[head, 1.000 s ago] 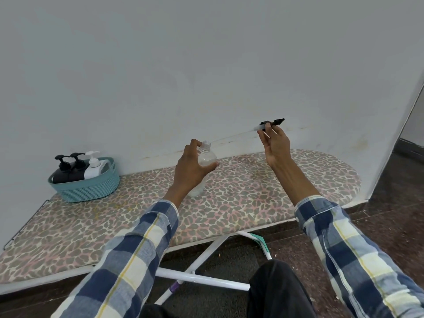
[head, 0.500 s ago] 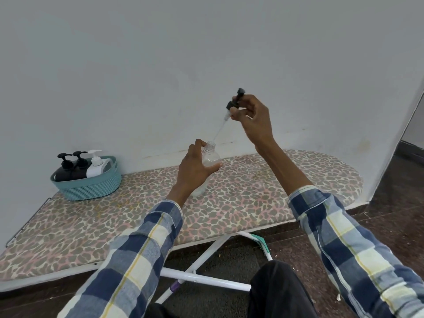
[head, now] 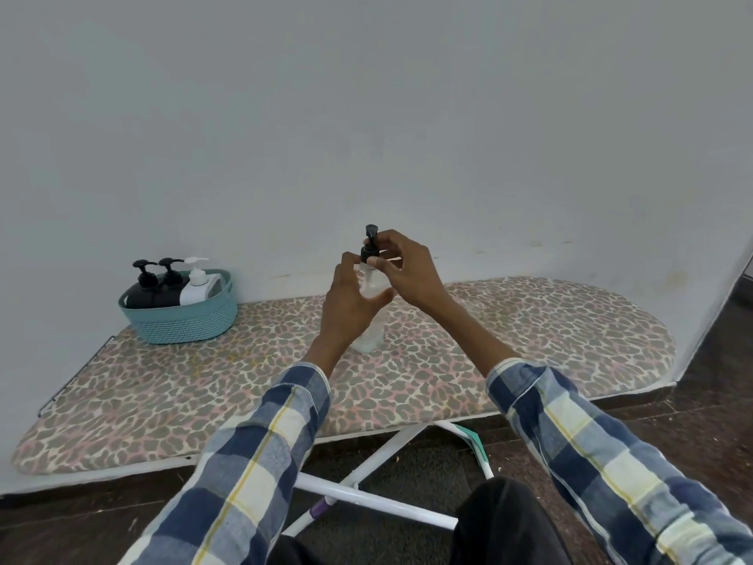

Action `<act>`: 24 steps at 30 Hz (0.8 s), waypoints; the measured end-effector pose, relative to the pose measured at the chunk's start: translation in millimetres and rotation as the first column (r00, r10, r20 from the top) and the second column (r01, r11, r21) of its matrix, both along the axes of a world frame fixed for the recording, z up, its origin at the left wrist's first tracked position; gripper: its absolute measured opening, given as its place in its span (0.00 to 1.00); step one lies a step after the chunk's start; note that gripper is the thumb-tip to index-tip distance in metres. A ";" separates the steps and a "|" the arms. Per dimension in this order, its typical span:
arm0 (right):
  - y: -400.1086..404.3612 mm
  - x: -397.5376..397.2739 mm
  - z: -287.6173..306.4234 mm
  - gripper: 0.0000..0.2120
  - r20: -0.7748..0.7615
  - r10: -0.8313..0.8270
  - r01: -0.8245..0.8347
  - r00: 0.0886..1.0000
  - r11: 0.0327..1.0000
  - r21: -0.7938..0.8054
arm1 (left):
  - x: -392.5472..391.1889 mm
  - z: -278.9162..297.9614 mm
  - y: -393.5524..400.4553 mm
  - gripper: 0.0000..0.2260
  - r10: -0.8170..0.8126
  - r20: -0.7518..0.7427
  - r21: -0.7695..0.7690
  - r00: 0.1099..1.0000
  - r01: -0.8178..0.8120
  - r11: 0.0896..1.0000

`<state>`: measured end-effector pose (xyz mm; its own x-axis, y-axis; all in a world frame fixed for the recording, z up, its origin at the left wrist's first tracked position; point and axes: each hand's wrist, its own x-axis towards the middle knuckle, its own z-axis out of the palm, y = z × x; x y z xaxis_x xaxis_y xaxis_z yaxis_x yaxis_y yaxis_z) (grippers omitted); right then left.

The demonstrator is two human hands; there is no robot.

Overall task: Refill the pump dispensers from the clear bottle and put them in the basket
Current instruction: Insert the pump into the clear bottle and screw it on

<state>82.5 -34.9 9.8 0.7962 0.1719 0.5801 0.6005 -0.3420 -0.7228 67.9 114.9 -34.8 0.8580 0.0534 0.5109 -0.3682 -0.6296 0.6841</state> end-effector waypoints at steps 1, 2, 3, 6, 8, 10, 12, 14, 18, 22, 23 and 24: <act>5.7 0.4 -1.4 0.12 -0.008 0.014 -0.014 1.000 1.000 0.000 | -1.7 -1.2 2.9 0.29 0.015 0.003 -0.005 1.000 -0.015 1.000; 11.6 1.4 -1.0 0.12 -0.007 0.021 -0.021 1.000 1.000 -0.012 | -3.2 -2.2 5.9 0.29 0.036 0.005 -0.004 0.999 -0.036 0.999; 17.4 2.5 0.8 0.12 -0.007 0.027 -0.027 1.000 0.999 -0.037 | -4.9 -3.0 9.4 0.28 0.057 0.005 -0.002 0.998 -0.057 0.998; 31.3 7.4 9.0 0.12 -0.025 0.072 -0.074 0.997 0.992 -0.104 | -8.0 -2.4 21.9 0.27 0.106 -0.018 -0.003 0.994 -0.106 0.994; 35.7 9.9 10.9 0.13 -0.033 0.115 -0.118 0.993 0.984 -0.135 | -8.7 2.5 30.8 0.27 0.136 -0.017 0.031 0.991 -0.135 0.990; 34.7 11.7 11.6 0.13 -0.040 0.143 -0.148 0.989 0.976 -0.158 | -7.4 9.2 36.6 0.29 0.168 -0.008 0.077 0.986 -0.167 0.983; 29.1 14.3 11.7 0.14 -0.055 0.153 -0.160 0.987 0.973 -0.167 | -3.6 16.5 37.1 0.33 0.191 -0.016 0.136 0.981 -0.187 0.973; 23.6 16.9 12.8 0.15 -0.072 0.168 -0.178 0.983 0.971 -0.160 | 1.3 24.2 35.1 0.34 0.200 -0.038 0.191 0.979 -0.190 0.963; 23.8 18.3 12.7 0.16 -0.091 0.175 -0.185 0.980 0.974 -0.128 | 8.9 26.3 32.3 0.33 0.200 -0.046 0.262 0.979 -0.182 0.948; 28.0 21.1 8.8 0.13 -0.080 0.157 -0.164 0.984 0.982 -0.089 | 7.0 16.6 28.7 0.28 0.165 -0.072 0.050 0.984 -0.162 0.986; 28.6 21.2 7.8 0.13 -0.085 0.150 -0.156 0.985 0.985 -0.070 | 6.9 15.7 28.0 0.28 0.162 -0.081 0.027 0.984 -0.160 0.987; 29.5 20.6 6.8 0.13 -0.094 0.137 -0.141 0.986 0.989 -0.045 | 7.1 15.1 27.7 0.28 0.160 -0.087 0.022 0.983 -0.158 0.987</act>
